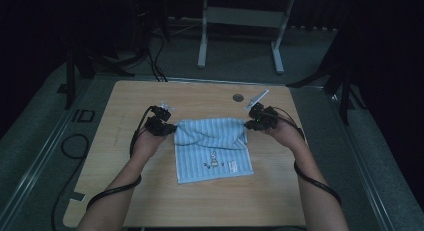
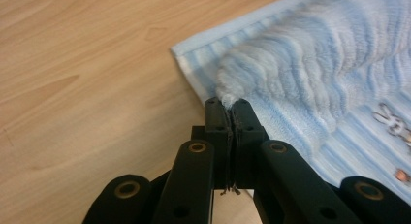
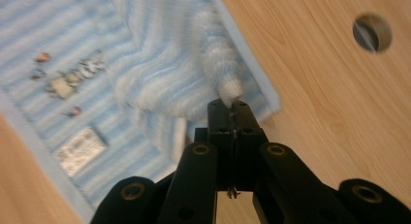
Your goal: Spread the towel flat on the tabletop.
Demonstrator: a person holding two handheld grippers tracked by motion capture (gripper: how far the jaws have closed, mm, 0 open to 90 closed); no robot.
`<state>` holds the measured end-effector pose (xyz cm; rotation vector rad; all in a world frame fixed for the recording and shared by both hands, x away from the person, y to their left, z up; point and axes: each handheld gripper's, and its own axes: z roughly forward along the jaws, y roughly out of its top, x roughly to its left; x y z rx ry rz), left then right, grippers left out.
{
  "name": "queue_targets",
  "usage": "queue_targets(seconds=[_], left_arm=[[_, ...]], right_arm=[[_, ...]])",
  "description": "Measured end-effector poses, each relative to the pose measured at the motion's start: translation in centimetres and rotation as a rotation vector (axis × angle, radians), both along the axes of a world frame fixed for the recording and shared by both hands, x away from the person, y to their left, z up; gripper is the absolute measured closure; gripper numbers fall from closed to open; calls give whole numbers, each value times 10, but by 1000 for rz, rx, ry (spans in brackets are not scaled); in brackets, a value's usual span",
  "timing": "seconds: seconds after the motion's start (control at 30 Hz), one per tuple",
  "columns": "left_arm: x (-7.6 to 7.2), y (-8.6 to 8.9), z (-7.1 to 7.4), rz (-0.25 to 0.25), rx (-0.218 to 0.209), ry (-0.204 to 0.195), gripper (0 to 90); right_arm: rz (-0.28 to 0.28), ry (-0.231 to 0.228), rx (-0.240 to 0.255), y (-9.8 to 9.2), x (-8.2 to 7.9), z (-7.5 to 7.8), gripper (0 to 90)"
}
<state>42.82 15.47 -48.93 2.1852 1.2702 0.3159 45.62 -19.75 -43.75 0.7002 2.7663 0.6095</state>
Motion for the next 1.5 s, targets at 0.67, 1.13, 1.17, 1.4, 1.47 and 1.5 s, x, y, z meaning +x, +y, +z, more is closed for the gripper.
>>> queue_targets(seconds=[0.67,1.13,1.17,1.4,1.47,1.5], left_arm=[[-35,-11,2,-175,-108,-16,507],[-36,-37,-49,-192,-5,53,547],[-31,-42,-49,-187,1,43,547],[-9,-58,-50,-177,3,36,497],[1,-64,-49,-170,11,43,496],[7,-68,-48,-162,13,46,496]], right_arm=[[-40,27,35,-1,-14,-35,629],[-3,75,-30,17,-28,-87,798],[-24,81,-33,16,-25,-87,802],[-125,99,1,-2,-12,-87,771],[-139,99,2,-6,-9,-87,763],[-144,99,3,-8,-8,-87,753]])
